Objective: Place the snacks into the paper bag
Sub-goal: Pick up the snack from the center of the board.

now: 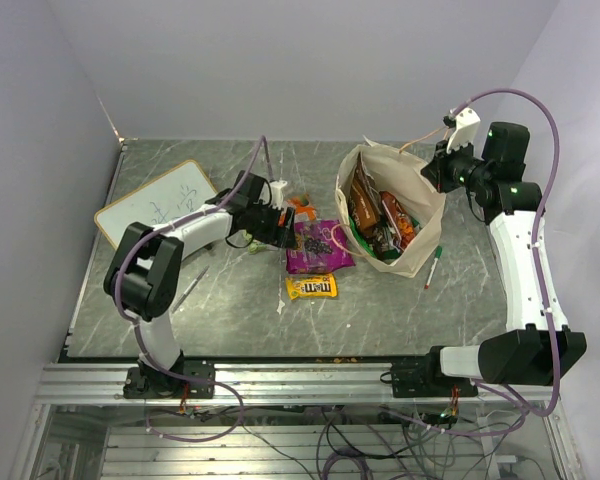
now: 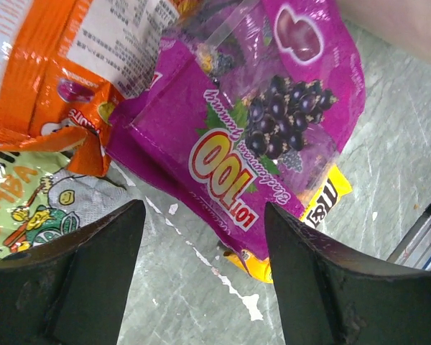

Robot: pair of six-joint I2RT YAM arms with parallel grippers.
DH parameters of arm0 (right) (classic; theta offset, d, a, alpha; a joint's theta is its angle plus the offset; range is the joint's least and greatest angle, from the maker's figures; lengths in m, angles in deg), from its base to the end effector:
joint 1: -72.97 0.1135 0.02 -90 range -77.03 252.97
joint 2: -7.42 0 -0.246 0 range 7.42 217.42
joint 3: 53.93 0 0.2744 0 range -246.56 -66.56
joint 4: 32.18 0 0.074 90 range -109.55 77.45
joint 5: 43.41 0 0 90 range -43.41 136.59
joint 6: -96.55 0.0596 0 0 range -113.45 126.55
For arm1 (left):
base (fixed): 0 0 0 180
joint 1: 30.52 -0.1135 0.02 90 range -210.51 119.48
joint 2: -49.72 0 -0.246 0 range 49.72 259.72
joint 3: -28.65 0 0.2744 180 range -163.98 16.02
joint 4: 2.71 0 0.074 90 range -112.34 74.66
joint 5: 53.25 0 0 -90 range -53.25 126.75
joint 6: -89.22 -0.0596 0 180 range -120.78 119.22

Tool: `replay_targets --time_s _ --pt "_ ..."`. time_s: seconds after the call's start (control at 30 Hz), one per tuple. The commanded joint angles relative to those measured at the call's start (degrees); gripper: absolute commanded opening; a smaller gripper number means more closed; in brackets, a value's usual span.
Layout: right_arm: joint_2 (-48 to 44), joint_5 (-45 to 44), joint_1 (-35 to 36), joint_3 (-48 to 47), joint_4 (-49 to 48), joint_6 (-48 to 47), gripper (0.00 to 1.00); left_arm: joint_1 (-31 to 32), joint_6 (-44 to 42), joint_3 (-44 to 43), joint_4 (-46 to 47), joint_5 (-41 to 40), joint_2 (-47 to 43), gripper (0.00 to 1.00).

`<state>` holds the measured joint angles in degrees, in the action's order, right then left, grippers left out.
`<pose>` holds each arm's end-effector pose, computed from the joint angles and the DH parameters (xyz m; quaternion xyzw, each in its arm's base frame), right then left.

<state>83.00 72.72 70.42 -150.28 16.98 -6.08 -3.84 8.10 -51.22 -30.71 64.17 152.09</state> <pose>0.3283 0.0117 0.3884 -0.1888 0.8233 0.1266 0.5201 0.3513 -0.2072 0.1509 0.2206 0.8910 -0.3127 0.2445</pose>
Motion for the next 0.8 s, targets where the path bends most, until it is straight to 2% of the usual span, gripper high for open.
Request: replay_targets --time_s 0.0,0.37,0.53,0.77 --pt "-2.0 0.8 0.1 0.2 -3.3 0.6 0.0 -0.4 3.4 0.9 3.7 3.7 2.4 0.76" --pt "-2.0 1.2 0.1 0.8 -3.5 0.4 0.0 -0.4 5.4 -0.7 3.8 8.0 7.4 0.55" --pt "-2.0 1.5 0.1 1.2 -3.6 0.4 0.0 -0.4 5.3 -2.5 2.2 9.1 8.9 0.37" --pt "-1.6 1.7 0.1 1.2 -3.6 0.2 0.0 -0.4 3.0 -4.8 -0.7 8.9 7.3 0.16"
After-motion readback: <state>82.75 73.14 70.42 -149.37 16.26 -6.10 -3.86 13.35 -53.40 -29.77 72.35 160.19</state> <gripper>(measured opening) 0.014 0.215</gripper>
